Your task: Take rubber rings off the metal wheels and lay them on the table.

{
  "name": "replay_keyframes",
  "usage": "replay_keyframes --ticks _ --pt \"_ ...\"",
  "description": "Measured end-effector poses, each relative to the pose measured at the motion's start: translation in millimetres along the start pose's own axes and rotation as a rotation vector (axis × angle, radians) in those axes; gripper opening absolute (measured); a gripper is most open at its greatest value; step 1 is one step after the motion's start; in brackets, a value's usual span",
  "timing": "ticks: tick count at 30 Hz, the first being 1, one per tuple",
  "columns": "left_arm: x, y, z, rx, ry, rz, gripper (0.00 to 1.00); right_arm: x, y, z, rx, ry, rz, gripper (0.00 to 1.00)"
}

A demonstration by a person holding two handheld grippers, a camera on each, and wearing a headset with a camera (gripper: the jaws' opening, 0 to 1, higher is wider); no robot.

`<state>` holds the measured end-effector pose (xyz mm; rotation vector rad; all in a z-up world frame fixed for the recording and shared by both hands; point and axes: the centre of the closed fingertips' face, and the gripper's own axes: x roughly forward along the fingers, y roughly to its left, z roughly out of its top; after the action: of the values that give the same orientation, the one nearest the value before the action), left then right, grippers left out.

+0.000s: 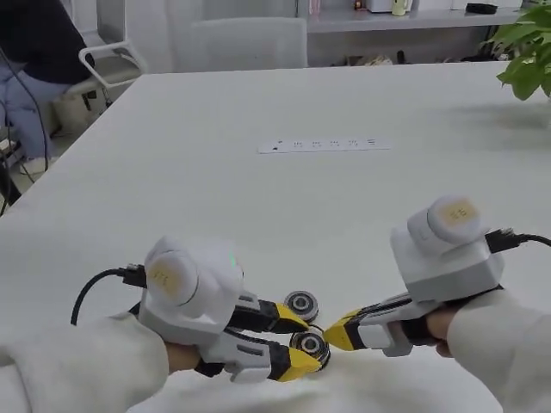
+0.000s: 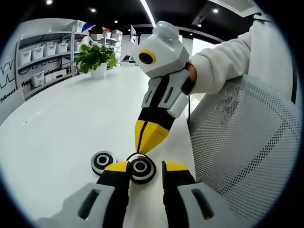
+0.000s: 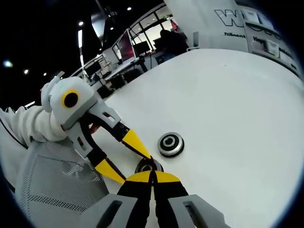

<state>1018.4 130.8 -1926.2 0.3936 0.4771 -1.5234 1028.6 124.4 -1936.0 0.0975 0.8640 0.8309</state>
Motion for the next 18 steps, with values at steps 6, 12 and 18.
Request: replay_keyframes --ticks 6,12,18 --pt "-12.4 7.7 9.7 -0.001 -0.028 0.025 0.33 -3.0 -4.1 3.2 0.015 -0.017 -0.010 0.00" --pt "-26.3 13.3 17.6 -0.008 -0.043 0.043 0.41 -6.4 -6.9 6.9 0.035 -0.039 -0.018 0.00" --pt "-43.9 13.9 28.3 0.009 -0.074 0.059 0.44 -7.9 -4.6 10.9 0.032 -0.053 -0.015 0.00"
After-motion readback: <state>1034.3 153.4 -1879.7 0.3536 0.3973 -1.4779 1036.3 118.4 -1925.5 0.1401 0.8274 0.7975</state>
